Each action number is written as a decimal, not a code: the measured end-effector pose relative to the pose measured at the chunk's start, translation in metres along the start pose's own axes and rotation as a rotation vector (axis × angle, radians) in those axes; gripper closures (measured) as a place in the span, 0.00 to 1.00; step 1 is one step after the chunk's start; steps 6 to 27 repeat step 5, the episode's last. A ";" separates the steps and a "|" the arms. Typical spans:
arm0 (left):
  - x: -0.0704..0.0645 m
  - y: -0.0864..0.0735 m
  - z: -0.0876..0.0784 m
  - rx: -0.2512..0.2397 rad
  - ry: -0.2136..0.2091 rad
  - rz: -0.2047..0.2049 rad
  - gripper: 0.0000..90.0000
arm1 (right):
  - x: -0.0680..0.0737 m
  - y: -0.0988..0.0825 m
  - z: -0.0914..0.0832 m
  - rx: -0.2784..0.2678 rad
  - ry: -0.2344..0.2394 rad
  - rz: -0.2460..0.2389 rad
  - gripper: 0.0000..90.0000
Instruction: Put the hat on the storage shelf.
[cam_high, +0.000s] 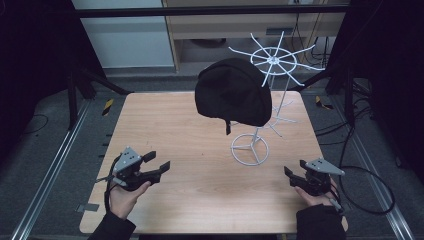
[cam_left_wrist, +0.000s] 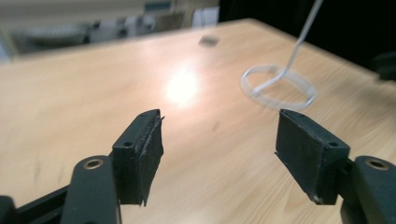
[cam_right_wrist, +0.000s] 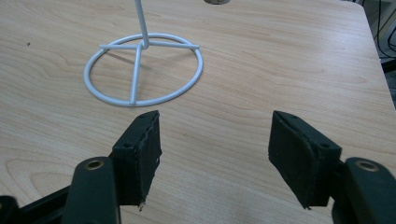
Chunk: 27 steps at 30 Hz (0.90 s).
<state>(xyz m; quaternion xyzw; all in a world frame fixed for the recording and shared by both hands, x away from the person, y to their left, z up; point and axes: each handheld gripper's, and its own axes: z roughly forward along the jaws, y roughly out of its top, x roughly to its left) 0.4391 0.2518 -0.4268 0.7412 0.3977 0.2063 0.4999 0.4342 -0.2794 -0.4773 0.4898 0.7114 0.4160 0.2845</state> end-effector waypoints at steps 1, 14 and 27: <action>0.005 -0.008 0.000 0.014 0.015 -0.023 0.34 | 0.000 0.000 0.000 0.001 0.001 0.004 0.37; 0.024 -0.036 0.001 0.086 0.090 -0.068 0.31 | 0.001 -0.001 0.001 0.008 0.005 0.009 0.35; 0.024 -0.036 0.001 0.086 0.090 -0.068 0.31 | 0.001 -0.001 0.001 0.008 0.005 0.009 0.35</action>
